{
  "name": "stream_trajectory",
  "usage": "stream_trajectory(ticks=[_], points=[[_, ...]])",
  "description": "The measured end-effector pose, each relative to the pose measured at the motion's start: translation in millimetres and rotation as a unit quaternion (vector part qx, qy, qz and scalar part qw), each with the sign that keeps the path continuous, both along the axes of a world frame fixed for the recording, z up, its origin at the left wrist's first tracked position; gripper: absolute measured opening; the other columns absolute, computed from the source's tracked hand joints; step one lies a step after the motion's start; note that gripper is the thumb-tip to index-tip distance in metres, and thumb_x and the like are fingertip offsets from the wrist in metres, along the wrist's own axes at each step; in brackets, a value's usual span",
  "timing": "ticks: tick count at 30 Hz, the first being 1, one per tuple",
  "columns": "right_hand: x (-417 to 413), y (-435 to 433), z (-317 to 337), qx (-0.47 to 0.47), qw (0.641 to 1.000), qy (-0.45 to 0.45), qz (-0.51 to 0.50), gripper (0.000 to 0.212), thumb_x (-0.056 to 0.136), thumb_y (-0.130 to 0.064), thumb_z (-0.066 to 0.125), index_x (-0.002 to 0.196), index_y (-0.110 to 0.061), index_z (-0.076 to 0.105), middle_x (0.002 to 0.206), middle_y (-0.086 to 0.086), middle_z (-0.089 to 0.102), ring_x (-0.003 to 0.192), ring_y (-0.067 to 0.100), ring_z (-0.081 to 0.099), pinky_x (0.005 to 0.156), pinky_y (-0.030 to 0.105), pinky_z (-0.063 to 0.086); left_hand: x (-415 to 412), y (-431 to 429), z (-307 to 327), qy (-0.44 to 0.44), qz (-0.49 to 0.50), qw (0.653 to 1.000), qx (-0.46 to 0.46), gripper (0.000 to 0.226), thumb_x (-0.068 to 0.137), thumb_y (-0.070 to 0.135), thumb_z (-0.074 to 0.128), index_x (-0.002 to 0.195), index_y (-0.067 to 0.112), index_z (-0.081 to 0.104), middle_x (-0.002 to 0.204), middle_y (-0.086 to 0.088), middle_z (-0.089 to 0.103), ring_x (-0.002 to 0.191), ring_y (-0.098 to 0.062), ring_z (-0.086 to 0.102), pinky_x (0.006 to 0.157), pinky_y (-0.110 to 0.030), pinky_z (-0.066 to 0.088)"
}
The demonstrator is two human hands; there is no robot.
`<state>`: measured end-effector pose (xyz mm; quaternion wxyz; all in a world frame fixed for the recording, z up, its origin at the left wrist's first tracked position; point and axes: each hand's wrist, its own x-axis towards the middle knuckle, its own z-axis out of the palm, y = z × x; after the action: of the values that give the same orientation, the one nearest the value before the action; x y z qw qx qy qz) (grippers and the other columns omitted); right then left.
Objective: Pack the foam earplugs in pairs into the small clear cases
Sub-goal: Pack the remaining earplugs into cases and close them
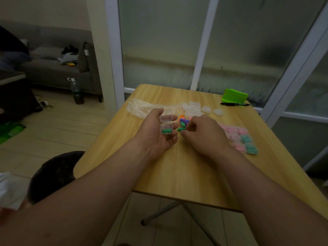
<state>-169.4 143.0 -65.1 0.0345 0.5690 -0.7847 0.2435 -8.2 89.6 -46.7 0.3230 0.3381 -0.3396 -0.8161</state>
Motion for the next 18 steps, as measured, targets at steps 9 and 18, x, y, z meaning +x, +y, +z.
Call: stream_trajectory(ticks=[9,18], points=[[2.0,-6.0,-3.7,0.032,0.998,0.028,-0.045,0.01,0.089,-0.037,0.069,0.092,-0.028,0.071,0.102,0.002,0.062,0.1,0.025,0.061,0.073,0.035,0.045,1.6,-0.1,-0.4,-0.007,0.0,1.0,0.0,0.053,0.106,0.047,0.042,0.13,0.007,0.067,0.081,-0.006,0.063,0.063,-0.016,0.053,0.062,-0.03,0.047],[-1.1,1.0,4.9,-0.04,0.997,-0.065,-0.025,0.007,0.093,-0.031,0.07,0.088,-0.028,0.067,0.09,-0.008,0.067,0.086,0.015,0.064,0.075,0.04,0.056,-0.7,4.7,0.5,-0.013,-0.014,1.0,-0.002,0.054,0.107,0.047,0.041,0.131,0.006,0.066,0.083,-0.008,0.068,0.066,-0.017,0.054,0.063,-0.032,0.049]])
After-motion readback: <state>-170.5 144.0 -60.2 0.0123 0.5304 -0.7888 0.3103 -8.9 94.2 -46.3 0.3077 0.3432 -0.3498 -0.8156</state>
